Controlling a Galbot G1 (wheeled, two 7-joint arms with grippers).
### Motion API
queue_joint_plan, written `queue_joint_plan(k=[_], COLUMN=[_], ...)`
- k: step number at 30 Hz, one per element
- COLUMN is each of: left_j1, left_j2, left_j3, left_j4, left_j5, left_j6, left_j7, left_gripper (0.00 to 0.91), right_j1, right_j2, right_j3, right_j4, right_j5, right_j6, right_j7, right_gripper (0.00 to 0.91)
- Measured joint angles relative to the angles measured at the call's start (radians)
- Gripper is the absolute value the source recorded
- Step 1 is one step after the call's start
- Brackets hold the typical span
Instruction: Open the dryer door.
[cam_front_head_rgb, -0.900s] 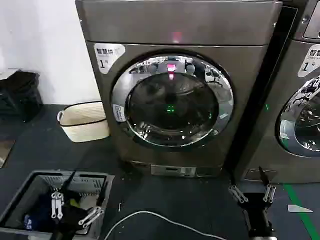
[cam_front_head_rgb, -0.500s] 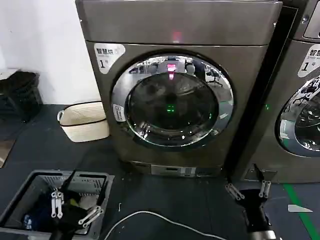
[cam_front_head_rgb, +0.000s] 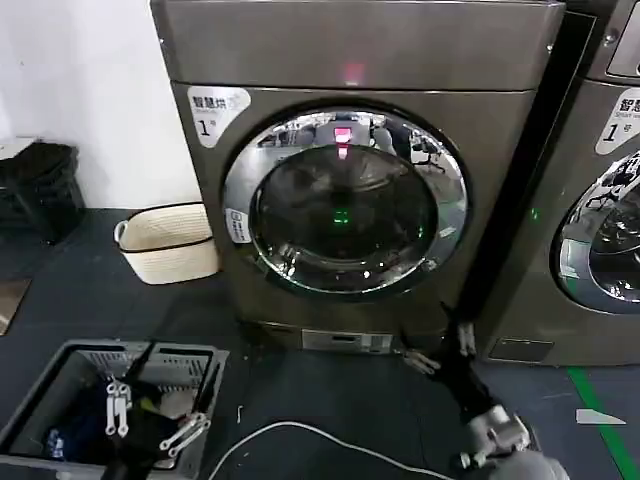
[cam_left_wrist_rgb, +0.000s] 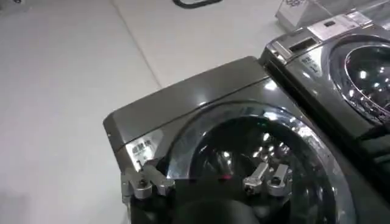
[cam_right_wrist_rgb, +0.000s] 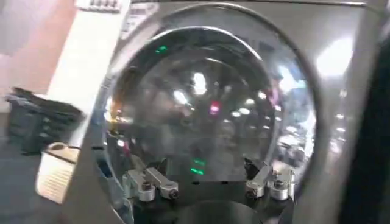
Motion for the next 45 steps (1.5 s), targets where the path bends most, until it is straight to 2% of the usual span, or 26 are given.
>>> queue_joint_plan(k=[6,13,30,45], left_j1=[0.003,-0.001,0.003,0.014], left_j2=[-0.002,-0.006,-0.019,-0.028], left_j3=[-0.002,-0.005,-0.012,-0.019], left_j4=[-0.003,0.0,0.002,-0.001], left_j5=[0.001,0.005,0.009,0.012], left_j6=[0.0,0.0,-0.001,-0.011], left_j7=[0.002,0.008,0.011,0.013], left_gripper=[0.907,0.907,0.907,0.907], right_j1=[0.156,0.311,0.579,0.709], right_j2=[-0.025,-0.007,0.091,0.199], right_j3=[-0.109,-0.226,-0.449,-0.534], right_j4=[-0.096,-0.196,-0.387,-0.543], right_j5=[0.033,0.053,0.077,0.072], right_j6=[0.012,0.012,0.011,0.019], right_j7=[-0.014,-0.019,-0.026,-0.016], right_gripper=[0.907,0.907,0.907,0.907])
